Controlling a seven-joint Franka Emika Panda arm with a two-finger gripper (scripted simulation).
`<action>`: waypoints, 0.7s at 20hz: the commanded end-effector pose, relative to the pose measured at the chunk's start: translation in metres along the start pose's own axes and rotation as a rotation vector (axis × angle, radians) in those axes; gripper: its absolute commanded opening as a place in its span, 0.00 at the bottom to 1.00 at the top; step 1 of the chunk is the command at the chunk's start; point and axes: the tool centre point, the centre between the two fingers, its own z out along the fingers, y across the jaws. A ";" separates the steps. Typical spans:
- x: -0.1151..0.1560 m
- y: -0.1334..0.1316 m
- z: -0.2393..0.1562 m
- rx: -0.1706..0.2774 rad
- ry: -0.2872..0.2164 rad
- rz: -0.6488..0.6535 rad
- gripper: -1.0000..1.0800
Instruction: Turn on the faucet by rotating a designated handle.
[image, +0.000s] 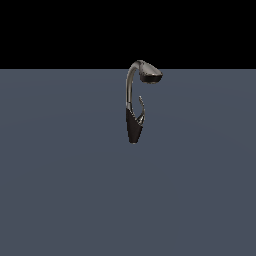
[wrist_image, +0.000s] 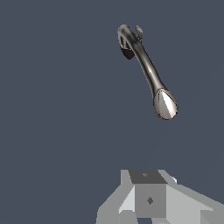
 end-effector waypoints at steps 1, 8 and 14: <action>0.019 -0.004 0.005 0.030 -0.022 0.055 0.00; 0.072 -0.010 0.023 0.106 -0.088 0.211 0.00; 0.118 -0.010 0.045 0.167 -0.147 0.349 0.00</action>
